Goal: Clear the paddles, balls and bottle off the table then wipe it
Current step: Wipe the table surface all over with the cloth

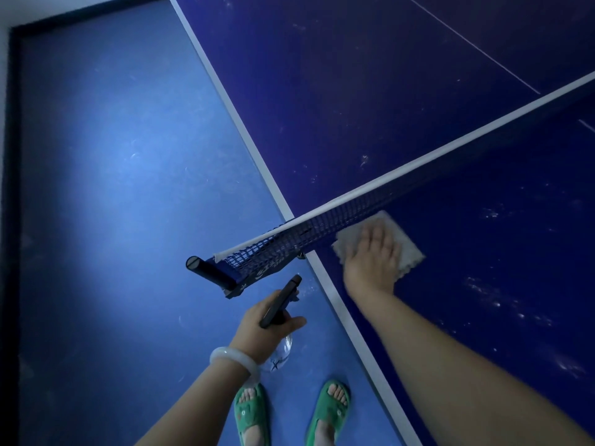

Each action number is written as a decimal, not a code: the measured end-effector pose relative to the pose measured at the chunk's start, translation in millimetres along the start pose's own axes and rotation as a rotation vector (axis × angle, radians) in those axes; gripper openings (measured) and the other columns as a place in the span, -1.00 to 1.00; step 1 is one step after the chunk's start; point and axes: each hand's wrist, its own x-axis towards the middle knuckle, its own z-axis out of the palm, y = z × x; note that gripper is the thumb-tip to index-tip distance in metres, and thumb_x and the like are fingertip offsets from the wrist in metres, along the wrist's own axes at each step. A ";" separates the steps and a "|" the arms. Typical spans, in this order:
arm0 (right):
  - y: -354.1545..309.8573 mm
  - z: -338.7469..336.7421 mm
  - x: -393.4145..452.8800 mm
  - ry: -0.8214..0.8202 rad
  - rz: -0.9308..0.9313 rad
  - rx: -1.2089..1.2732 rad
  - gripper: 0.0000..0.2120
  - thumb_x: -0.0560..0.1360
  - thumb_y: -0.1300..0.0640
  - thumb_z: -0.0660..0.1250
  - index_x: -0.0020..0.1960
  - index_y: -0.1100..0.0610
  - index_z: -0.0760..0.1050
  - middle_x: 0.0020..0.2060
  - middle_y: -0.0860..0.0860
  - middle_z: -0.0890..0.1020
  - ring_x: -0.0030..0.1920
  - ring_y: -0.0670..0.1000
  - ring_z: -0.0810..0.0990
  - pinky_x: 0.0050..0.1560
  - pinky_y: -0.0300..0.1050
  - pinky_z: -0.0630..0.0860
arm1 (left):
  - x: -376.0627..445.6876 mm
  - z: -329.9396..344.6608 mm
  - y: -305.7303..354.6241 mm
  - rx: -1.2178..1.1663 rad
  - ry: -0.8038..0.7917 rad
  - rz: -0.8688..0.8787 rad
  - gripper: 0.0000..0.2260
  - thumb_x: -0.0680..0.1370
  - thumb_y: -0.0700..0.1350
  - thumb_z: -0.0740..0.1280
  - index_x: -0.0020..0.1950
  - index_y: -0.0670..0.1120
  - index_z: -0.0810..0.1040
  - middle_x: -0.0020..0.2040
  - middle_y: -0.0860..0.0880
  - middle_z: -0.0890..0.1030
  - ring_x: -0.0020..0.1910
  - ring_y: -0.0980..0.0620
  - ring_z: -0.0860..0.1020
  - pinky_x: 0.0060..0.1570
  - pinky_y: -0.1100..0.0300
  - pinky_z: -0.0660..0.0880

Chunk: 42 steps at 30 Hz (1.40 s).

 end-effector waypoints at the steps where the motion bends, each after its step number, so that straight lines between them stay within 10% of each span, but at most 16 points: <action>1: -9.2 6.4 -18.5 0.018 -0.107 -0.022 -0.42 0.66 -0.09 -0.12 0.60 0.14 -0.10 0.58 0.14 -0.08 0.58 0.15 -0.13 0.55 0.16 -0.20 | 0.2 -0.8 0.2 0.009 -0.006 0.002 -0.72 0.46 -0.07 0.51 0.13 0.10 0.56 -0.23 -0.03 0.66 -0.32 0.18 0.56 -0.23 0.33 0.47; 5: 14.2 6.5 -31.4 -0.044 -0.445 -0.096 -0.41 0.65 -0.10 -0.09 0.60 0.11 -0.09 0.59 0.08 -0.05 0.58 0.08 -0.09 0.56 0.09 -0.18 | 1.9 -6.3 -1.7 0.015 -0.011 0.015 -0.71 0.47 -0.07 0.50 0.13 0.13 0.55 -0.24 -0.01 0.65 -0.30 0.18 0.57 -0.20 0.31 0.49; 12: 27.9 -11.3 25.0 -0.025 0.149 0.016 -0.42 0.66 -0.08 -0.16 0.60 0.13 -0.19 0.58 0.12 -0.17 0.57 0.12 -0.20 0.54 0.15 -0.23 | -5.5 -9.4 -14.5 -0.016 0.007 0.003 -0.75 0.45 -0.08 0.52 0.04 0.17 0.56 -0.16 0.00 0.67 -0.27 0.14 0.60 -0.23 0.34 0.47; 20: 35.7 9.1 -58.0 -0.052 -0.450 -0.086 -0.43 0.64 -0.09 -0.23 0.60 0.10 -0.15 0.58 0.05 -0.15 0.58 0.07 -0.15 0.56 0.10 -0.17 | -11.5 -11.9 -12.6 -0.057 -0.034 0.014 -0.72 0.45 -0.08 0.52 0.09 0.16 0.58 -0.18 -0.02 0.66 -0.25 0.13 0.61 -0.20 0.34 0.48; 27: 53.7 -18.3 14.3 -0.039 0.187 0.067 -0.43 0.68 -0.06 -0.15 0.60 0.12 -0.17 0.58 0.11 -0.18 0.57 0.09 -0.23 0.54 0.14 -0.22 | -15.1 -16.1 -6.3 -0.053 -0.022 0.075 -0.80 0.44 -0.08 0.53 -0.09 0.17 0.57 -0.07 0.05 0.67 -0.20 0.10 0.63 -0.20 0.38 0.46; 33: 26.3 14.7 -81.0 0.034 -0.301 -0.036 -0.39 0.61 -0.11 -0.29 0.60 0.11 -0.12 0.59 0.05 -0.11 0.58 0.06 -0.19 0.55 0.09 -0.18 | -4.2 -11.6 23.3 -0.038 0.000 0.204 -0.79 0.45 -0.11 0.53 0.01 0.07 0.60 -0.14 0.03 0.66 -0.09 0.14 0.62 -0.06 0.33 0.47; 42: 73.6 1.0 -119.1 0.090 -0.137 0.028 -0.27 0.64 -0.10 -0.40 0.49 0.23 0.30 0.49 0.17 0.30 0.49 0.15 0.29 0.49 0.04 -0.08 | 57.2 23.9 106.8 0.029 0.034 0.367 -0.73 0.43 -0.03 0.53 0.08 0.01 0.58 -0.28 0.21 0.60 -0.32 0.25 0.54 -0.21 0.33 0.49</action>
